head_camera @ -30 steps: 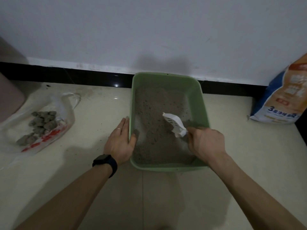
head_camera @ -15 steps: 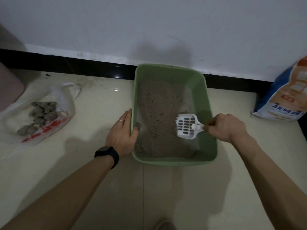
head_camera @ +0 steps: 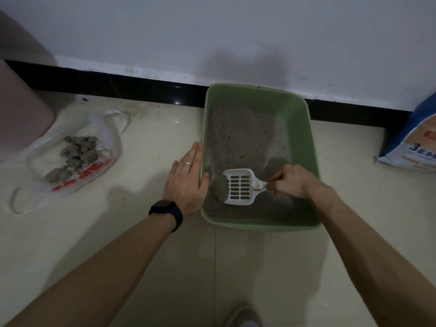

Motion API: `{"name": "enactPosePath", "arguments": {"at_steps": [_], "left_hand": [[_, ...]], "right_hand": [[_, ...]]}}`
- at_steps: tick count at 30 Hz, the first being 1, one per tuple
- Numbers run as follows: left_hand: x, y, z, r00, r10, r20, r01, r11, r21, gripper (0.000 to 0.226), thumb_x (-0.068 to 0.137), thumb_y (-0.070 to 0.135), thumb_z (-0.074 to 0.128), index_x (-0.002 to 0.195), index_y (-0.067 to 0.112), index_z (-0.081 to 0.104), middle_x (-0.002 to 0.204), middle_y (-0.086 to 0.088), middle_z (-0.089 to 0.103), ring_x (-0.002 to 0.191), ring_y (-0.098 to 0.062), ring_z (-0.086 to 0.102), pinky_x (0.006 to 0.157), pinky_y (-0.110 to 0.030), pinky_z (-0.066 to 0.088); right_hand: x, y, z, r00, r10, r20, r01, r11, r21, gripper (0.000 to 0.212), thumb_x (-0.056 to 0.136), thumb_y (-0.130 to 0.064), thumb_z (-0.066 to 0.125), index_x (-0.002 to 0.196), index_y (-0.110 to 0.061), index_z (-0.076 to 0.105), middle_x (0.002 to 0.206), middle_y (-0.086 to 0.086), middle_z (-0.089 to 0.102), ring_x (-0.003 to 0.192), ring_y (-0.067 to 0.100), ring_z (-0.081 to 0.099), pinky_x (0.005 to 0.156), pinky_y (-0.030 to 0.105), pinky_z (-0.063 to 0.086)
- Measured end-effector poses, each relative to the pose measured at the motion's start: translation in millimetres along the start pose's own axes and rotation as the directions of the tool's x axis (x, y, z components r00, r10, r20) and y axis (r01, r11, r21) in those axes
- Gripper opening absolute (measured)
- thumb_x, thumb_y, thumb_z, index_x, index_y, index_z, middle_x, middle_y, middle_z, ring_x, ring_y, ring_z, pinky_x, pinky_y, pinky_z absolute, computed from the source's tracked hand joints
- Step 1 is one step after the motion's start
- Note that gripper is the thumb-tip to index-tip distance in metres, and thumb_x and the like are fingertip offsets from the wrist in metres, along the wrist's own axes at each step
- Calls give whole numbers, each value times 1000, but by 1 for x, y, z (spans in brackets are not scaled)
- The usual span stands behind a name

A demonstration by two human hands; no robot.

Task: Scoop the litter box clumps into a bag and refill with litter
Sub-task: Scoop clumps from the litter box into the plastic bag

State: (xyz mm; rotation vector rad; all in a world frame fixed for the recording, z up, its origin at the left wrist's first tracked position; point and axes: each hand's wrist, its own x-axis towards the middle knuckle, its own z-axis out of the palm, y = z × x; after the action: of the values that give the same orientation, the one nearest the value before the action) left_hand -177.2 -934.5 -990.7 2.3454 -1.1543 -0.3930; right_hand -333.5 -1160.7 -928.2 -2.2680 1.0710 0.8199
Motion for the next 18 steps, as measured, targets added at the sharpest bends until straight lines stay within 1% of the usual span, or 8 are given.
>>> {"name": "enactPosePath", "arguments": {"at_steps": [4,7,9,11,13,15,16,18], "left_hand": [[0,0,1,1000,-12,4,12,1000,-27,67,99,37,26,156,24,-5,164,1,7,148,-17,16,119,-49,20],[0,0,1,1000,-9,-1,9,999,-34,66,99,38,26,156,24,-4,164,1,9,148,-16,17,119,-49,20],[0,0,1,1000,-5,-1,5,999,-41,65,99,39,25,156,24,-3,164,1,9,148,-16,16,118,-49,21],[0,-1,2,1000,2,1,-2,999,-48,65,99,39,24,156,23,-2,164,0,11,148,-16,17,118,-49,22],[1,-1,3,1000,7,0,-7,999,-47,64,99,39,23,156,23,-2,163,-1,12,148,-16,18,117,-49,24],[1,-2,4,1000,4,-5,-4,999,-52,63,100,40,22,156,23,-1,163,-1,12,148,-16,18,116,-49,25],[2,-2,4,1000,2,-6,-2,998,-59,63,100,39,22,156,23,0,163,-1,13,148,-16,19,116,-49,26],[1,-2,4,1000,3,-11,-4,998,-66,61,101,39,22,156,23,0,163,-2,14,147,-17,21,115,-50,27]], "right_hand": [[1,-3,6,999,-26,38,27,999,-32,25,90,-45,61,105,-30,74,75,-9,73,82,6,65,84,30,47],[-1,-7,12,996,-65,67,71,994,-82,23,93,-43,59,106,-31,74,75,-13,66,74,2,59,78,27,45],[-3,-6,18,993,-81,83,91,988,-123,25,93,-43,57,108,-33,74,73,-14,62,71,4,59,76,27,46],[-4,-2,24,992,-91,93,102,987,-124,28,93,-45,55,112,-35,73,80,-10,66,79,10,63,81,29,50],[-6,2,29,991,-98,93,106,991,-88,29,93,-46,54,115,-37,71,93,-6,71,91,14,65,89,33,51],[-6,6,36,993,-80,87,80,997,12,29,93,-44,55,117,-35,70,110,-4,71,101,15,63,94,35,49],[-6,7,39,995,-71,74,66,995,74,28,93,-41,57,115,-34,71,115,-4,70,104,15,61,94,34,47],[-4,9,46,997,-61,44,53,983,173,23,92,-36,58,108,-33,75,115,-6,70,102,14,61,89,31,46]]}}
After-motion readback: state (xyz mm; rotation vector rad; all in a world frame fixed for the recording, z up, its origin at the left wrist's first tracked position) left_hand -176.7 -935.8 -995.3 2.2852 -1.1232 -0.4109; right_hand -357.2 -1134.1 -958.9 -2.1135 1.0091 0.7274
